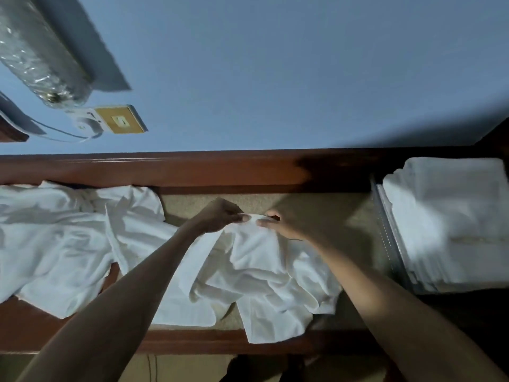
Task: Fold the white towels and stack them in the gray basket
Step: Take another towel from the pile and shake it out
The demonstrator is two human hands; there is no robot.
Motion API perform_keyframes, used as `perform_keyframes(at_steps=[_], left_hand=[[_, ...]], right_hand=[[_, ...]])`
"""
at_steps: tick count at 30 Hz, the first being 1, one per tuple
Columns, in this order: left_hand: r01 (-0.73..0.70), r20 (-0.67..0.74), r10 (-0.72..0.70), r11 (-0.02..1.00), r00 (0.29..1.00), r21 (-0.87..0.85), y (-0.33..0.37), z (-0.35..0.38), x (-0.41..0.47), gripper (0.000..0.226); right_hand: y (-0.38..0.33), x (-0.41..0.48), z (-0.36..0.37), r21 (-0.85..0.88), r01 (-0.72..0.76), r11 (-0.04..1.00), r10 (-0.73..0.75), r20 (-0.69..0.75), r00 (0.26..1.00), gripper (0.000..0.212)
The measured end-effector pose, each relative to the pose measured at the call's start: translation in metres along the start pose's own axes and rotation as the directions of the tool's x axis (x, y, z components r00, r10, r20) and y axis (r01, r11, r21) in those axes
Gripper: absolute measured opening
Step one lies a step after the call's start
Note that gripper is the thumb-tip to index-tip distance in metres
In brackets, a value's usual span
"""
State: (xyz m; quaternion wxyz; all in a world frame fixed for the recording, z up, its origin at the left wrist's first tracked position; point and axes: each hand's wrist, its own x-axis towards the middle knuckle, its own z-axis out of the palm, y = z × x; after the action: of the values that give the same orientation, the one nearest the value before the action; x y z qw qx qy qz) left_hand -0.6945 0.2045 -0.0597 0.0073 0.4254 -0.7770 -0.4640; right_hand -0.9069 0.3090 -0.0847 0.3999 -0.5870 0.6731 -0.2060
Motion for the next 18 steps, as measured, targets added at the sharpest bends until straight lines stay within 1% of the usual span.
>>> perform_keyframes(at_steps=[2, 5, 6, 8, 11, 14, 15, 16, 17, 18], left_hand=[[-0.01, -0.153, 0.015, 0.999, 0.988, 0.035, 0.021, -0.004, -0.007, 0.014], [-0.01, -0.377, 0.109, 0.967, 0.92, 0.255, 0.049, -0.004, -0.012, 0.018], [0.006, -0.421, 0.139, 0.946, 0.896, 0.325, 0.057, -0.002, -0.014, 0.018], [0.049, -0.485, 0.154, 0.923, 0.861, 0.38, 0.066, -0.001, -0.019, 0.02], [0.047, -0.524, 0.149, 0.939, 0.839, 0.342, 0.067, -0.002, -0.029, 0.024], [0.066, -0.508, 0.082, 0.962, 0.857, 0.267, 0.068, -0.01, -0.036, 0.035], [0.065, -0.488, 0.052, 0.973, 0.871, 0.22, 0.07, -0.014, -0.037, 0.037], [0.054, -0.452, 0.009, 0.991, 0.892, 0.126, 0.075, -0.019, -0.038, 0.037], [0.025, -0.404, -0.018, 1.0, 0.914, 0.012, 0.082, -0.025, -0.04, 0.035], [-0.01, -0.364, -0.024, 0.996, 0.931, -0.092, 0.093, -0.032, -0.042, 0.032]], right_hand=[[-0.016, -0.004, -0.031, 0.05, 0.07, 0.996, -0.069, -0.036, 0.997, 0.047], [-0.038, -0.006, -0.069, 0.056, 0.189, 0.98, -0.181, -0.13, 0.975, 0.046], [-0.045, -0.007, -0.078, 0.063, 0.217, 0.974, -0.204, -0.165, 0.965, 0.047], [-0.061, -0.013, -0.095, 0.114, 0.238, 0.964, -0.209, -0.225, 0.952, 0.049], [-0.081, -0.024, -0.121, 0.178, 0.287, 0.941, -0.226, -0.297, 0.928, 0.053], [-0.095, -0.036, -0.148, 0.177, 0.337, 0.925, -0.257, -0.363, 0.896, 0.053], [-0.098, -0.036, -0.155, 0.155, 0.323, 0.934, -0.239, -0.401, 0.884, 0.052], [-0.098, -0.035, -0.162, 0.119, 0.288, 0.95, -0.209, -0.444, 0.871, 0.05], [-0.099, -0.033, -0.169, 0.063, 0.226, 0.972, -0.167, -0.493, 0.854, 0.047], [-0.099, -0.029, -0.175, -0.006, 0.145, 0.989, -0.125, -0.536, 0.835, 0.037]])
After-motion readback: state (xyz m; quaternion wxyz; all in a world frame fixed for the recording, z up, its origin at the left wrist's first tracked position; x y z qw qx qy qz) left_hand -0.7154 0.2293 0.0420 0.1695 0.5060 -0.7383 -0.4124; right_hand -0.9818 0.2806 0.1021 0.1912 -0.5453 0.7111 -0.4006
